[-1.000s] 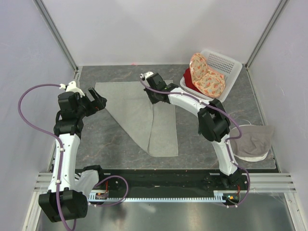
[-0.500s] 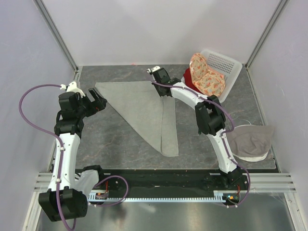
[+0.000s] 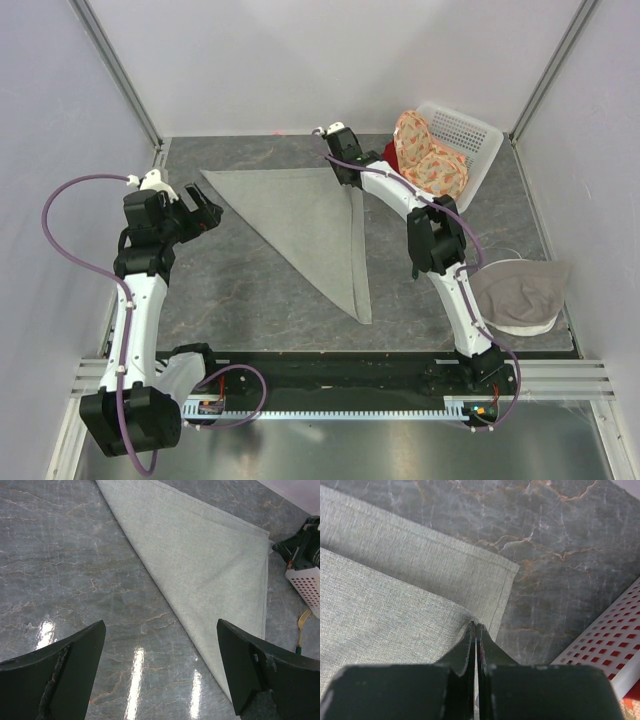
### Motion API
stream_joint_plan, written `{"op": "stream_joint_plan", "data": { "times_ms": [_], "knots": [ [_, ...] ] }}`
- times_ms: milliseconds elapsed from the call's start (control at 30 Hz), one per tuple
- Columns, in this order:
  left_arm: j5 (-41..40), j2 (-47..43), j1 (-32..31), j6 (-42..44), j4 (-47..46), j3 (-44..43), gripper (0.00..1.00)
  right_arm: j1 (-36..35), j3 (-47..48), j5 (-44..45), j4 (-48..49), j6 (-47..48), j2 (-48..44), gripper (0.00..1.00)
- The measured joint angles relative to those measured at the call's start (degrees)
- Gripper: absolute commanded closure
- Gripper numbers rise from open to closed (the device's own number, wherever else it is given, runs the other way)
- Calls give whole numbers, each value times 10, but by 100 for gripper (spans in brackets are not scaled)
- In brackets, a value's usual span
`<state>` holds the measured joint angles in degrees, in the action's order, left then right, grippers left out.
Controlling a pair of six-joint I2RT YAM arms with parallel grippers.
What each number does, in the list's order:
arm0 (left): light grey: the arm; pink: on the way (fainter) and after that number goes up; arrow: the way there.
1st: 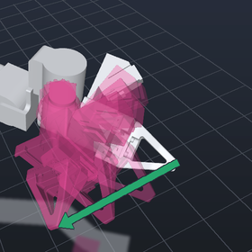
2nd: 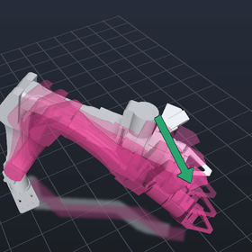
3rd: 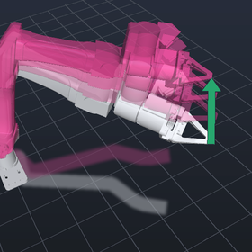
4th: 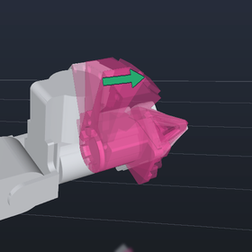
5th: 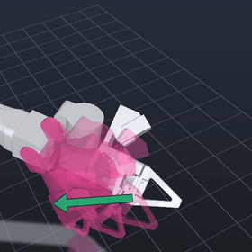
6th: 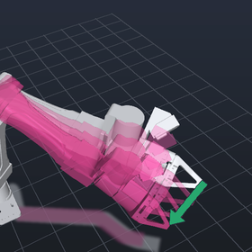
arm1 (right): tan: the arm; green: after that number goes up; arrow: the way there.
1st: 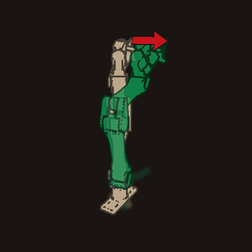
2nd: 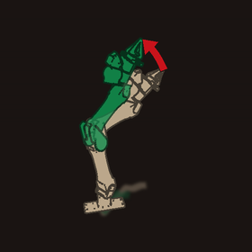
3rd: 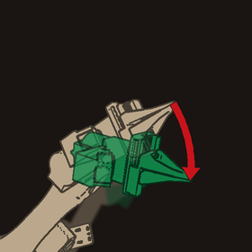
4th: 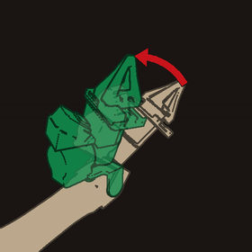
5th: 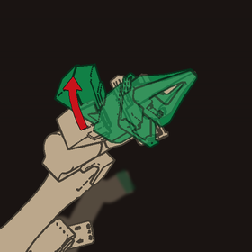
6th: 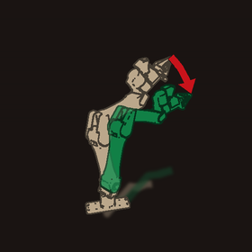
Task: Fold the napkin, place the utensils inside, and roll it up
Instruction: Fold the napkin
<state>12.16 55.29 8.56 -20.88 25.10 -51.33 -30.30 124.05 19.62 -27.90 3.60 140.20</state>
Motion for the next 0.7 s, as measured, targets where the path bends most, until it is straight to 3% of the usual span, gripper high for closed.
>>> {"op": "stream_joint_plan", "data": {
  "times_ms": [700],
  "knots": [
    [0, 3, 0, 0, 0, 0, 0, 25, 49, 24, 1, 12, 45, 100]
  ]
}}
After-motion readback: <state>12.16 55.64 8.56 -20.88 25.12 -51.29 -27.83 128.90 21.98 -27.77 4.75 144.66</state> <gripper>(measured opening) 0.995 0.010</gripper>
